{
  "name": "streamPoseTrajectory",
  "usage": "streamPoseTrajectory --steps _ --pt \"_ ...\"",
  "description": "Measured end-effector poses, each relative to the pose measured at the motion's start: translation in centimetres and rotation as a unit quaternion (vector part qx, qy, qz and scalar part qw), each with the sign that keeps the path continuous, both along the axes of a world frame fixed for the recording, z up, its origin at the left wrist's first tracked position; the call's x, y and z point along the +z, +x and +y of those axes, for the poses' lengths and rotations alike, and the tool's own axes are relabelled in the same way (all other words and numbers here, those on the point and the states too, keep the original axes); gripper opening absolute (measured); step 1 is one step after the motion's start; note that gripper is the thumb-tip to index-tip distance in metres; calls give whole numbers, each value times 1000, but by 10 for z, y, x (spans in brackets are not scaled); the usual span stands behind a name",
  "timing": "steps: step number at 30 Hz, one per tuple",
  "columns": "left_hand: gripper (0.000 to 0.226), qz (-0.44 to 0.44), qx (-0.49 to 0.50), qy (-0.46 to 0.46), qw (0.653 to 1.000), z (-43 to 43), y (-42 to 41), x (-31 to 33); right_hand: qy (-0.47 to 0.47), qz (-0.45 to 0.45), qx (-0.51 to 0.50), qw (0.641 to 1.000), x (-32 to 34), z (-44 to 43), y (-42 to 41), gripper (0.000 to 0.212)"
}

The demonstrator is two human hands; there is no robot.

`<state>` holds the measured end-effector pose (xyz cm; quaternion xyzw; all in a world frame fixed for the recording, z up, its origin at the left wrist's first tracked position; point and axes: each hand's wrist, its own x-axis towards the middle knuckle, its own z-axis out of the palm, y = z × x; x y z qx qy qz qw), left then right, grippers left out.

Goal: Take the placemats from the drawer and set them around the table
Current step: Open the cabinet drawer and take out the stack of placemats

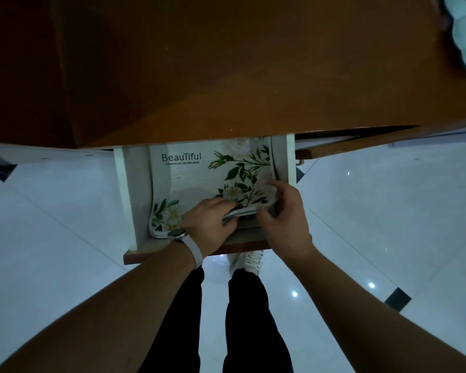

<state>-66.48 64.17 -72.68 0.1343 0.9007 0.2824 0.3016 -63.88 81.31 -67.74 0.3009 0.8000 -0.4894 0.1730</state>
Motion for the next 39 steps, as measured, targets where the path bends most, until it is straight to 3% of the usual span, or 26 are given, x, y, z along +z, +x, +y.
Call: streamPoseTrajectory --steps 3,7,10,15,20,25,28,31,34,39 --pt "44 2 -1 8 1000 -1 -4 -2 30 -42 -27 998 5 3 7 33" --pt "36 27 20 24 999 -5 -14 2 92 -141 71 983 3 2 10 27" --pt "33 41 28 24 998 -10 -21 6 85 -203 125 967 1 -3 0 31" --pt "29 59 -41 22 997 -16 -25 0 60 -269 151 950 -19 -13 -19 51" --pt "25 48 -35 16 998 -20 -25 -8 62 -317 279 904 -30 -13 -33 62" --pt "33 41 -9 13 999 -21 -22 -7 56 -303 235 922 -54 -18 -35 65" --pt "34 32 2 24 999 -21 -22 -5 28 -265 88 960 -57 -19 -30 57" --pt "37 32 6 24 999 -21 -23 -3 1 -221 -4 975 -45 -16 -26 37" --pt "38 29 12 23 999 -20 -24 0 -5 -185 -33 982 -29 -9 -21 23" --pt "37 51 -19 40 998 -24 -20 7 -41 -142 -70 987 -9 -1 -15 17"
